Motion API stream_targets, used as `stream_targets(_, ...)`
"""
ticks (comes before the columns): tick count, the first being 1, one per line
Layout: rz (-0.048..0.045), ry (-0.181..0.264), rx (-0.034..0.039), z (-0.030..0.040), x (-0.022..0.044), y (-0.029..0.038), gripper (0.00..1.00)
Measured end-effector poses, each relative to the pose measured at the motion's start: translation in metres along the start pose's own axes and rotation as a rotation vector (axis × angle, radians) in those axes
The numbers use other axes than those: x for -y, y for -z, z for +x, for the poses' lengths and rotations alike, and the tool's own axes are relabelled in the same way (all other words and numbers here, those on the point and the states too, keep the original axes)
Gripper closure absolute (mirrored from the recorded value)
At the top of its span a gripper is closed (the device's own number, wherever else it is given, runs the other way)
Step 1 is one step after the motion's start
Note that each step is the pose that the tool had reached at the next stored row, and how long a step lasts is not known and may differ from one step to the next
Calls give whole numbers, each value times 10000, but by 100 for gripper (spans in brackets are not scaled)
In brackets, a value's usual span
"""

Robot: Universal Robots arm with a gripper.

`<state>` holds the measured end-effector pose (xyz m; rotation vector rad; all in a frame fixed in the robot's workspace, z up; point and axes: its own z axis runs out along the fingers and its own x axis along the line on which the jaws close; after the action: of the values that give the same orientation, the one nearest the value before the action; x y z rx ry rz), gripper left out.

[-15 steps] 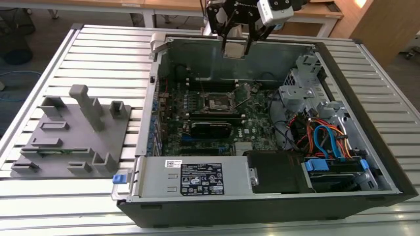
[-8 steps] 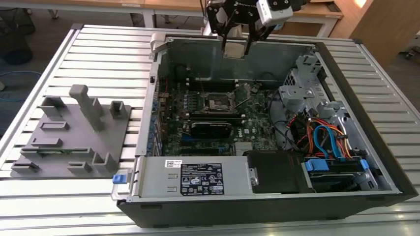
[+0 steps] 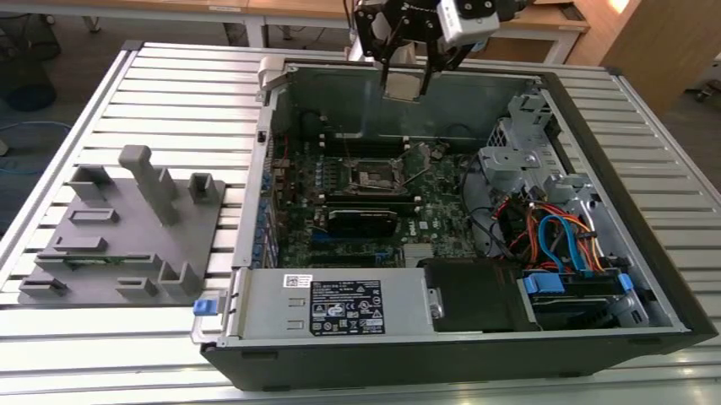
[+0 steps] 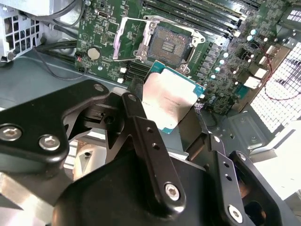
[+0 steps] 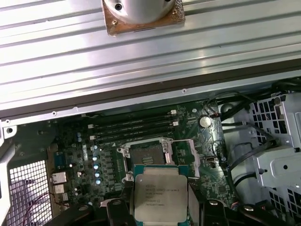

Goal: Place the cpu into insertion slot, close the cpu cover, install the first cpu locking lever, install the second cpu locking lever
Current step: 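Place the cpu into insertion slot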

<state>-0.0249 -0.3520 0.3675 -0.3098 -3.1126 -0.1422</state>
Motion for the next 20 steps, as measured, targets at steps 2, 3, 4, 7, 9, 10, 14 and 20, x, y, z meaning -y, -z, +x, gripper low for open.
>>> stream_targets(2,-2,-102,9,0,0,-1,46)
stream_targets(3,-3,-146,13,0,0,-2,46)
stream_targets(4,-4,-197,17,0,0,-2,46)
stream_targets(7,-7,-366,32,0,0,-4,46)
stream_targets(9,-10,-484,43,1,1,-5,46)
stream_targets(10,-11,-566,51,2,1,-6,46)
stream_targets(14,-19,-994,89,3,1,-9,46)
stream_targets(20,-32,-1647,148,3,2,-14,46)
